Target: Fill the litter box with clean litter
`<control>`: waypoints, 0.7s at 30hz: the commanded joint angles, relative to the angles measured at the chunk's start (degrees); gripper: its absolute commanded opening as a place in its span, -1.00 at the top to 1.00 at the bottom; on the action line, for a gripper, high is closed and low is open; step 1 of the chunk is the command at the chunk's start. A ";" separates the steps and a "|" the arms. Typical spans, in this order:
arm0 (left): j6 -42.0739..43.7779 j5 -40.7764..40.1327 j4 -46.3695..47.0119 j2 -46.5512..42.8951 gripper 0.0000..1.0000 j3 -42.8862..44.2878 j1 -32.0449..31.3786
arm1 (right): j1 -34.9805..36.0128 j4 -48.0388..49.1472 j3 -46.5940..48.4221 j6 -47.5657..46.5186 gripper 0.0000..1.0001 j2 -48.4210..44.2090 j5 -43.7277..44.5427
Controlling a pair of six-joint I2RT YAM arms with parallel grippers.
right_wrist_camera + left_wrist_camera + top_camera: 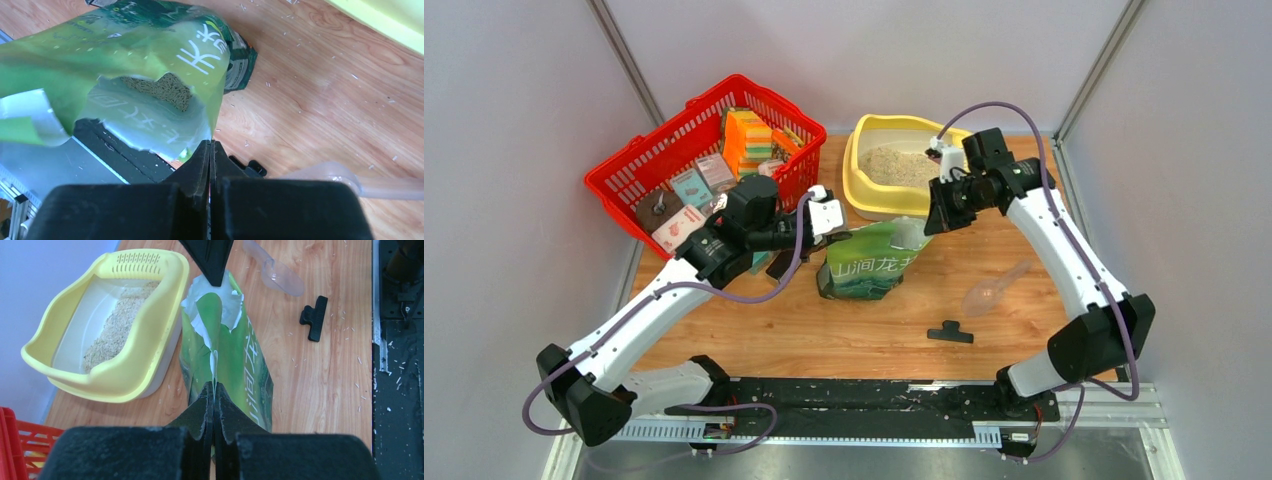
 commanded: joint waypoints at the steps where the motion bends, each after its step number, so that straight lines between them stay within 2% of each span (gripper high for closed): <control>1: -1.26 3.66 9.04 0.50 1.00 2.27 -0.26 | -2.02 -1.71 2.44 -1.99 1.00 -6.22 0.19; 7: -3.97 5.33 12.46 4.36 1.00 3.76 -0.35 | -5.62 0.13 0.32 -2.08 1.00 -6.92 -3.67; 8: -4.16 5.41 12.29 4.72 1.00 4.28 -0.26 | -7.54 0.31 0.50 -2.17 1.00 -7.01 -6.38; 9: -4.33 5.59 12.12 4.98 1.00 5.07 -0.26 | -8.95 0.40 1.02 -2.69 0.87 -7.10 -9.19; 10: -3.99 5.50 11.42 5.16 1.00 5.43 -0.26 | -10.36 0.22 1.11 -5.39 0.65 -7.53 -12.61; 11: -3.81 5.16 10.80 4.99 1.00 5.60 -0.26 | -12.72 -0.04 0.94 -7.16 0.35 -8.06 -17.87; 12: -3.55 4.72 10.36 4.73 1.00 5.61 -0.26 | -13.44 -0.48 0.33 -9.70 -0.07 -8.94 -19.14; 13: -2.59 4.45 9.14 4.20 1.00 5.52 -0.26 | -14.06 -0.48 -2.20 -15.47 -0.19 -11.55 -20.46; 15: -1.96 3.57 8.25 2.88 1.00 4.64 -0.26 | -14.86 0.65 -7.04 -22.62 -0.32 -14.90 -24.15; 17: -1.35 2.87 6.58 2.18 1.00 4.20 -0.26 | -14.86 4.41 -15.64 -29.64 -0.36 -20.34 -26.69; 19: -0.91 2.08 3.78 1.65 1.00 4.72 -0.26 | -14.86 6.28 -22.22 -33.09 -0.40 -23.17 -27.93; 21: -0.82 1.46 1.58 1.12 1.00 5.43 -0.35 | -14.24 8.47 -24.89 -35.83 -0.41 -24.76 -28.55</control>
